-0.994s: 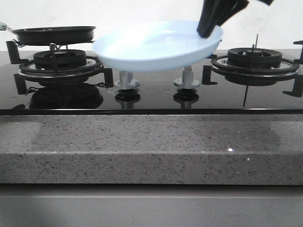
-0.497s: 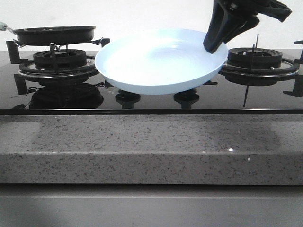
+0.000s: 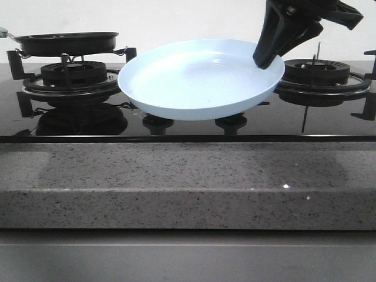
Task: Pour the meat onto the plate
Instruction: 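Grasp the pale green handle of the black pan with the left gripper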
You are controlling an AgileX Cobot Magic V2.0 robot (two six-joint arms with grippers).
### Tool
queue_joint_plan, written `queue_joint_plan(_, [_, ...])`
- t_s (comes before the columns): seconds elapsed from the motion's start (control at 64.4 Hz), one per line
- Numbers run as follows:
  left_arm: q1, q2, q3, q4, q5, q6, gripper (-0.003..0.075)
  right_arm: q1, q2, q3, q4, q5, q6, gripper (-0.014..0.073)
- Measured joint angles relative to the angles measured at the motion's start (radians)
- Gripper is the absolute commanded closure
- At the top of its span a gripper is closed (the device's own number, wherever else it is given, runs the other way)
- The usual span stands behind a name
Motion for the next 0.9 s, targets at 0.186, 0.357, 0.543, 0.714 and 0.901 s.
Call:
queue_joint_plan(0.186, [0.096, 0.211, -0.188, -0.232, 0.162, 0.146, 0.0351, 0.0, 0.0, 0.0, 0.0, 0.001, 0.0, 0.0654])
queue_joint_plan(0.357, [0.216, 0.385, -0.312, -0.546, 0.32, 0.307, 0.0351, 0.0, 0.0, 0.0, 0.0, 0.001, 0.0, 0.0654])
queue_joint_plan(0.543, [0.277, 0.543, -0.406, -0.666, 0.399, 0.348, 0.0335, 0.0, 0.0, 0.0, 0.0, 0.001, 0.0, 0.0654])
queue_joint_plan(0.714, [0.279, 0.623, -0.463, -0.741, 0.444, 0.39, 0.0277, 0.0, 0.0, 0.0, 0.0, 0.001, 0.0, 0.0654])
queue_joint_plan(0.901, [0.277, 0.69, -0.51, -0.778, 0.461, 0.402, 0.0279, 0.0, 0.0, 0.0, 0.0, 0.001, 0.0, 0.0654])
